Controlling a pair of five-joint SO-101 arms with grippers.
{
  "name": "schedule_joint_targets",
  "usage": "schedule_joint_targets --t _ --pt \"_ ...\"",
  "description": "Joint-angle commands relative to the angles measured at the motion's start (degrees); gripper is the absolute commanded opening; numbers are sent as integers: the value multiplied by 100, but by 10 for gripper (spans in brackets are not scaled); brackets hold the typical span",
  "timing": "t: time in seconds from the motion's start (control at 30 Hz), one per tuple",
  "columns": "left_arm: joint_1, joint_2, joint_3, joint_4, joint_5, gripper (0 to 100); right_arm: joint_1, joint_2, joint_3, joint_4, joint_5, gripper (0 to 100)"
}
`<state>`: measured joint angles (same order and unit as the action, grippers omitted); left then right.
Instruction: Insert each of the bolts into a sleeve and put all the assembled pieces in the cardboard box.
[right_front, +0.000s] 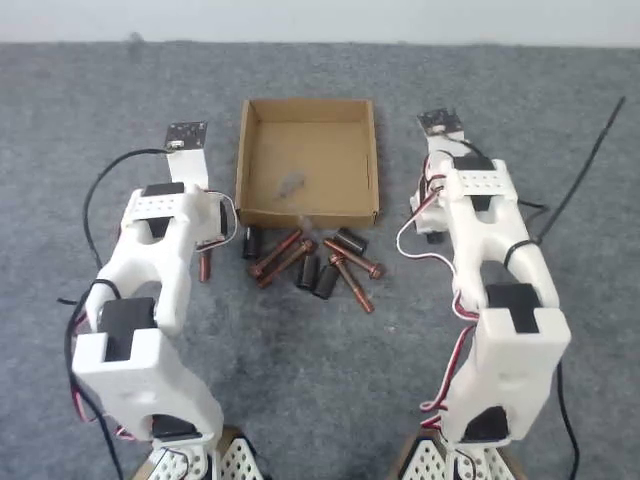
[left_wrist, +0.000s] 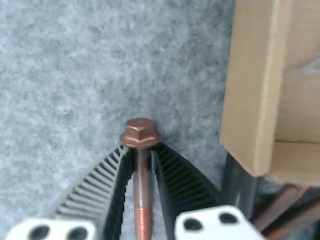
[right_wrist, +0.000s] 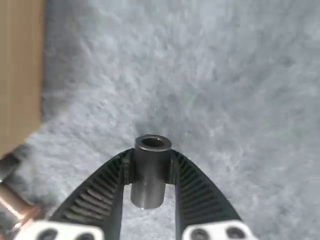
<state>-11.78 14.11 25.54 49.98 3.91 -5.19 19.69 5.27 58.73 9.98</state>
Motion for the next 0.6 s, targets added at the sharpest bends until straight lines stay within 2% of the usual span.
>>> schedule_joint_targets --t 0.0,0.27,0.4,0.57 --pt "53 -378 -22 -79 -44 9 66 -787 -343 -101 62 7" --pt "53 -378 -13 -70 -44 10 101 -1358 -149 -1191 62 7" --pt "53 -378 -13 -62 -44 10 84 -1552 448 -1903 18 7" --pt "53 -378 -13 -62 -44 10 75 -1604 1793 -4136 9 7"
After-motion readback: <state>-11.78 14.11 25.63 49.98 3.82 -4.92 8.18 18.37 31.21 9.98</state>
